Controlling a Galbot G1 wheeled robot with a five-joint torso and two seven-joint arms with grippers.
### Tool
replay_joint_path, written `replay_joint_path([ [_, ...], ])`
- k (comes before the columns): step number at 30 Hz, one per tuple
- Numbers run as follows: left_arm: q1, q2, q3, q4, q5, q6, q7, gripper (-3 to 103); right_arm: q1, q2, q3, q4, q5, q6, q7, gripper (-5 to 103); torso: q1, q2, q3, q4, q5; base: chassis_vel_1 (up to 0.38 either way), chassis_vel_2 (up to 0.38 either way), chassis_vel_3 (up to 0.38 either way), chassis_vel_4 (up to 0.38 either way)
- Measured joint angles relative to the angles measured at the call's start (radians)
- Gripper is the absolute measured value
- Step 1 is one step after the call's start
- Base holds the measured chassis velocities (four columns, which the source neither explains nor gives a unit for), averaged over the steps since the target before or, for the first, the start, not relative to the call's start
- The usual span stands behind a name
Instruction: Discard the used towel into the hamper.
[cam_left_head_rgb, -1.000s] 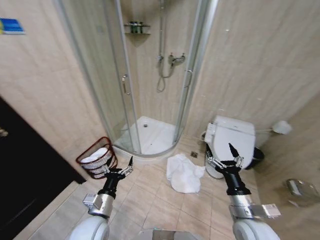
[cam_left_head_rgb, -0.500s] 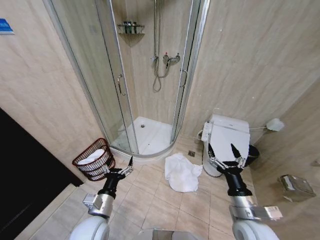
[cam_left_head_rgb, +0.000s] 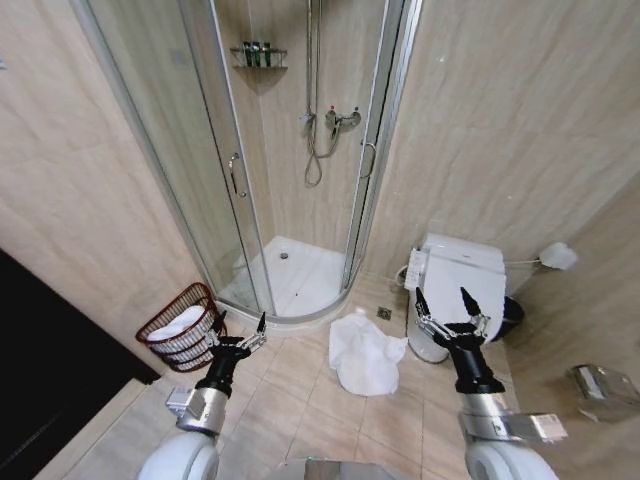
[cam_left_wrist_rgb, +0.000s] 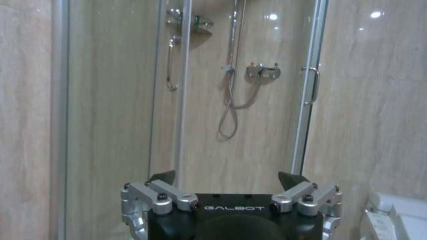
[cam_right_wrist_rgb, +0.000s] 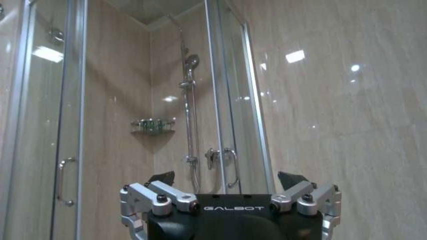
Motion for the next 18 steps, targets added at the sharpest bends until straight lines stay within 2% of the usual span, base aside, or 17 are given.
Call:
replay_joint_path([
  [9,0.000,0.000,0.000,0.000,0.000,0.000,0.000,100,0.004,-0.002,0.000,-0.006,-0.001,0.025,0.007,100,0.000,0.000,0.000,0.0001,0.0000,-0.104,0.115,0.111,-0.110],
  [18,0.000,0.000,0.000,0.000,0.000,0.000,0.000,100,0.012,-0.006,0.001,-0.006,-0.007,0.029,0.009,100,-0.001,0.000,0.000,0.0001,0.0001,-0.022,0.010,0.019,-0.021],
])
